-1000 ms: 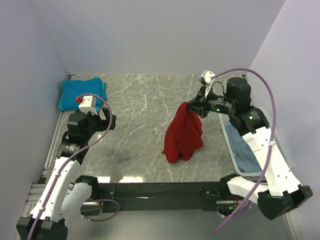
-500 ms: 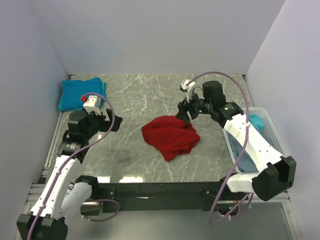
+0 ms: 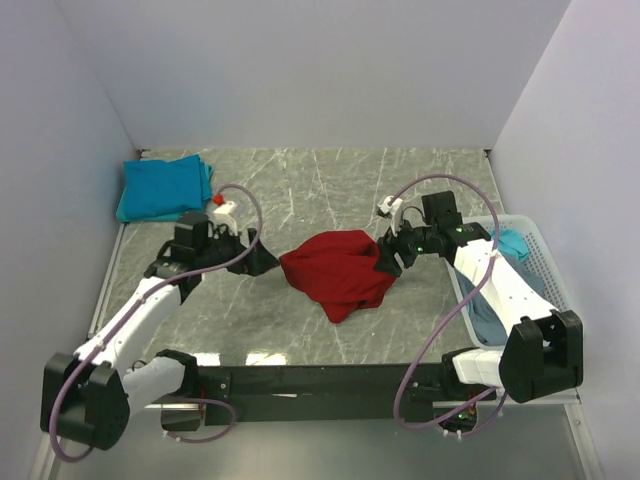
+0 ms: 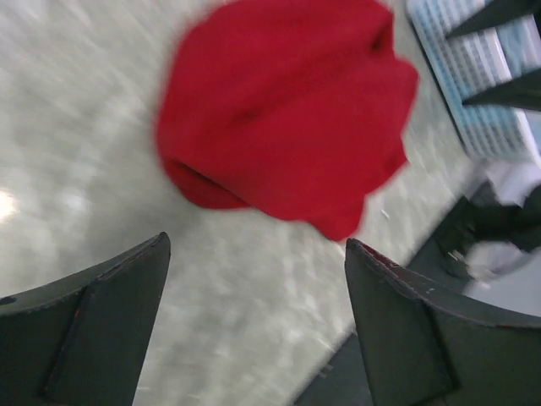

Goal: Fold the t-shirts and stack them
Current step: Flatten the tshirt out

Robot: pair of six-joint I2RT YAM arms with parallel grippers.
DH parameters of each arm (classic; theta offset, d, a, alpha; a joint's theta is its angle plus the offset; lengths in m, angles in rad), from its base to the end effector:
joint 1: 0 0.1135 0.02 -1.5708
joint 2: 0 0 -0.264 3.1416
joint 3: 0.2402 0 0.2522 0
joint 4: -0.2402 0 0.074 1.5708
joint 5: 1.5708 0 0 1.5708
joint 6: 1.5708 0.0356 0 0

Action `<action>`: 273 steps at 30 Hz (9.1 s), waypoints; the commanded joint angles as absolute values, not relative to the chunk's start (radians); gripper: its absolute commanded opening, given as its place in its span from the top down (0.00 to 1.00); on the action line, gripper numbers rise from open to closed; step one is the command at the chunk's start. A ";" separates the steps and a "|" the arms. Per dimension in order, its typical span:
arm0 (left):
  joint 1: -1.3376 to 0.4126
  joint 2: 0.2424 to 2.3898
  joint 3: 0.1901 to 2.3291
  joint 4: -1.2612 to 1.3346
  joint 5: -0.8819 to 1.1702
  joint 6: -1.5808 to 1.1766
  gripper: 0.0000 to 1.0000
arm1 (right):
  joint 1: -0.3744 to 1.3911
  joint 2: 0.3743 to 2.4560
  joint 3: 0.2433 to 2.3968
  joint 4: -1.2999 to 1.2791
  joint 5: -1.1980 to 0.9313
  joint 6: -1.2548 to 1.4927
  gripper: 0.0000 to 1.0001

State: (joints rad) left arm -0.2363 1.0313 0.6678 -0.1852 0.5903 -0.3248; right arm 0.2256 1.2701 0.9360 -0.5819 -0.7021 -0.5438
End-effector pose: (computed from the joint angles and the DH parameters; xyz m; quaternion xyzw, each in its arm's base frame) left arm 0.2122 -0.0715 0.2550 0.1052 0.8400 -0.3734 0.3794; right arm 0.2429 0.0793 0.2618 -0.4362 0.7827 0.2737 0.3497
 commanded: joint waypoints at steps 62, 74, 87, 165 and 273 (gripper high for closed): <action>-0.554 1.531 0.854 -0.031 0.238 -0.623 0.80 | 0.298 1.462 0.996 -0.660 -0.566 -0.660 0.89; -0.546 1.411 0.882 -0.038 0.206 -0.580 0.99 | 0.305 1.401 1.077 -0.669 -0.589 -0.627 1.00; -0.512 1.437 0.976 -0.094 0.288 -0.526 1.00 | 0.313 1.508 1.111 -0.793 -0.604 -0.709 0.34; -0.336 1.066 1.197 -0.158 0.529 -0.568 1.00 | 0.356 0.895 1.360 -0.857 -0.604 -0.679 1.00; -0.523 1.252 0.888 -0.078 0.224 0.006 1.00 | 0.448 1.993 1.477 -0.670 -0.233 -0.207 0.77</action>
State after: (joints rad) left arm -0.5533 1.3136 0.8909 -0.0975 0.1619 0.0399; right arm 0.4435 2.0079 1.4273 -0.6796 -0.2974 -0.2108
